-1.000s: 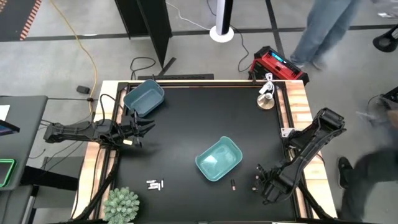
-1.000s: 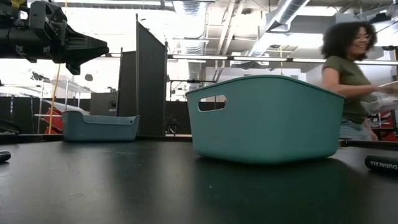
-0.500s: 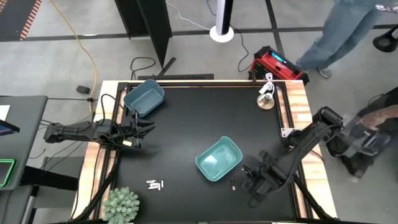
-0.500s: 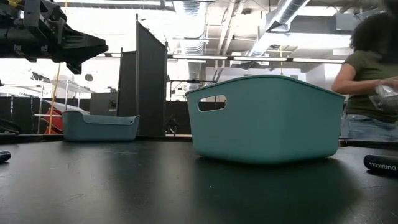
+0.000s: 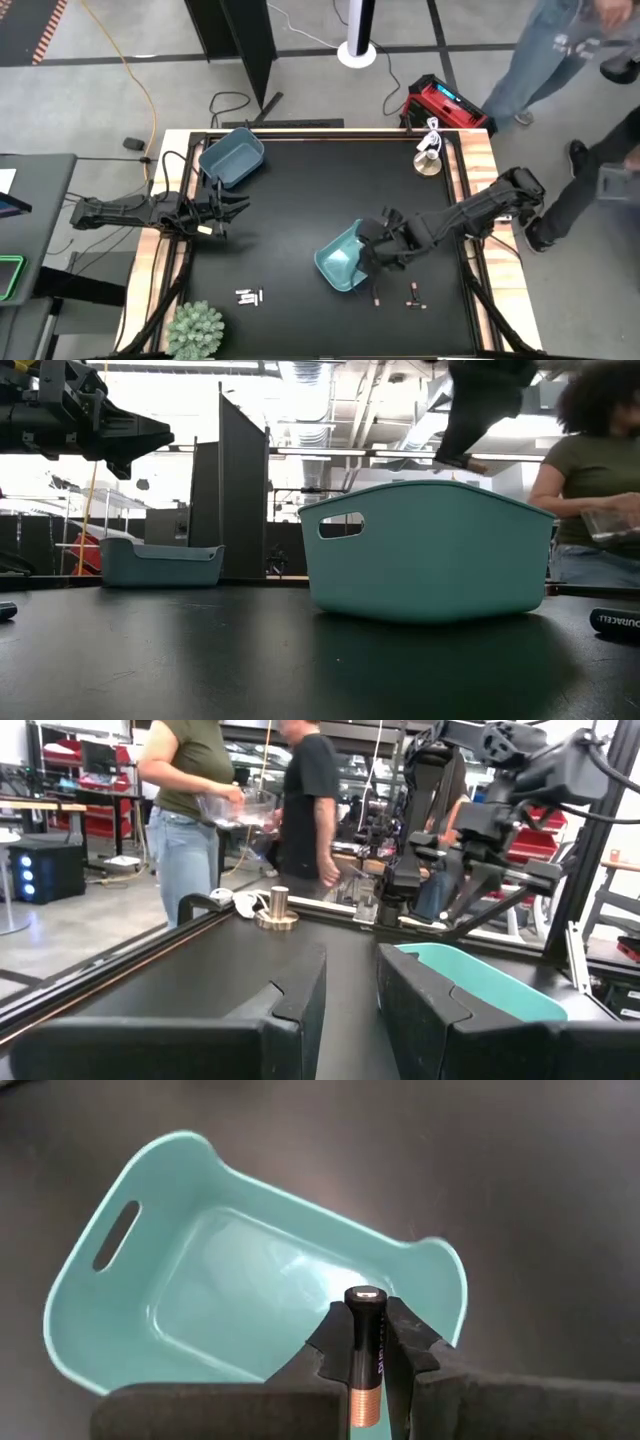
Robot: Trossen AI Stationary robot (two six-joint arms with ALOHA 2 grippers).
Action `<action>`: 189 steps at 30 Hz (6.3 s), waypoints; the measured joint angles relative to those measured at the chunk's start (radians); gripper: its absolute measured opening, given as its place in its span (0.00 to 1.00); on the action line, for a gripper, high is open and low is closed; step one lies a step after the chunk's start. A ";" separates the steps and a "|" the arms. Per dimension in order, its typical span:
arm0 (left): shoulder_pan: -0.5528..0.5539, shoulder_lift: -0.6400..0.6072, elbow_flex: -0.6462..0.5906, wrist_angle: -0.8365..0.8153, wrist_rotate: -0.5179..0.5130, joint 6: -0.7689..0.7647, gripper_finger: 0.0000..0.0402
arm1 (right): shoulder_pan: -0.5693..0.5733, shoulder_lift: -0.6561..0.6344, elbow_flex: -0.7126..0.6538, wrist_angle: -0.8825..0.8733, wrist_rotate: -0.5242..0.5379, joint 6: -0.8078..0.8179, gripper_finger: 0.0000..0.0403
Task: Sort batteries
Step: Put the black-brown battery into the light blue bin
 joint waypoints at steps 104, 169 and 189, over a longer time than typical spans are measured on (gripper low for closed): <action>-0.240 0.988 0.495 -0.172 0.017 0.060 0.49 | 0.466 0.066 -0.386 0.064 -0.303 1.159 0.50; -0.357 1.043 0.495 -0.331 0.169 -0.047 0.50 | 0.002 0.031 -0.007 0.048 -0.025 -0.131 0.31; -0.453 1.043 0.495 -0.288 0.159 -0.165 0.59 | 0.038 0.037 -0.004 0.048 0.002 -0.123 0.63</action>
